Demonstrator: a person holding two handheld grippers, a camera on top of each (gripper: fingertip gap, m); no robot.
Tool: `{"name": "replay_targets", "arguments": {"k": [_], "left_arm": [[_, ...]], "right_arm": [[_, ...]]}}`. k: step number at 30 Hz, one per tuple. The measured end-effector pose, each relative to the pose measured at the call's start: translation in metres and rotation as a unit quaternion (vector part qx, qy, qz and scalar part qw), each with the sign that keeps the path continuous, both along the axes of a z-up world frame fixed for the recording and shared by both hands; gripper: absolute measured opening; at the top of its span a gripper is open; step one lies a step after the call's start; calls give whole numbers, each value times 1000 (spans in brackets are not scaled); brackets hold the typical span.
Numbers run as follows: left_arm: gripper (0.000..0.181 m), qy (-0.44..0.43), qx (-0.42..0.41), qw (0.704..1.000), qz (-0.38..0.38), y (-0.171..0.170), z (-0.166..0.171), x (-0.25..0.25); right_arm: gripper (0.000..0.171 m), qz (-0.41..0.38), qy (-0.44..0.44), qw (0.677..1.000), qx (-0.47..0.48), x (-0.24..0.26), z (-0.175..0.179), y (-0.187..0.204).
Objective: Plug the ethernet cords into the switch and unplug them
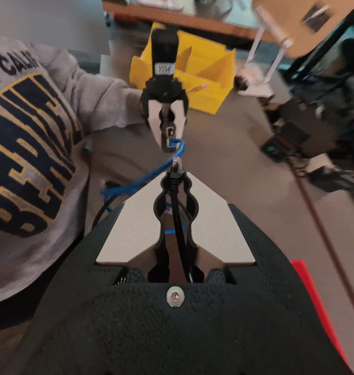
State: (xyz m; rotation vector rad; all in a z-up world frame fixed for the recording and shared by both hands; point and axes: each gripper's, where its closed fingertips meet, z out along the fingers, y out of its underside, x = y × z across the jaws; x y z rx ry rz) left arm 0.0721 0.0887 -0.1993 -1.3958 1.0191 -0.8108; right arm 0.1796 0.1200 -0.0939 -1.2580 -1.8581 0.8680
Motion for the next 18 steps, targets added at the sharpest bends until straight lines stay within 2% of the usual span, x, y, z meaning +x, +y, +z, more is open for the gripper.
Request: {"name": "replay_targets", "arguments": {"k": [2, 4, 6, 9, 13, 18], "left_arm": [[21, -32, 4, 999, -38, -11, 8, -2], [21, -116, 15, 987, -109, -32, 30, -4], [21, -167, 28, 981, -91, -28, 44, -16], [21, -189, 40, 980, -56, -18, 48, -31], [21, -248, 33, 966, -68, -20, 56, -41], [21, -264, 24, 964, -7, 1, 50, -56]], "right_arm": [[12, -34, 35, 998, 32, 8, 27, 14], [12, -67, 42, 995, 65, 20, 39, 29], [12, -93, 61, 991, 80, 31, 50, 38], [12, -155, 133, 971, 121, 49, 83, 56], [12, -256, 231, 917, 202, 84, 147, 72], [12, -302, 274, 864, 294, 119, 215, 57]]}}
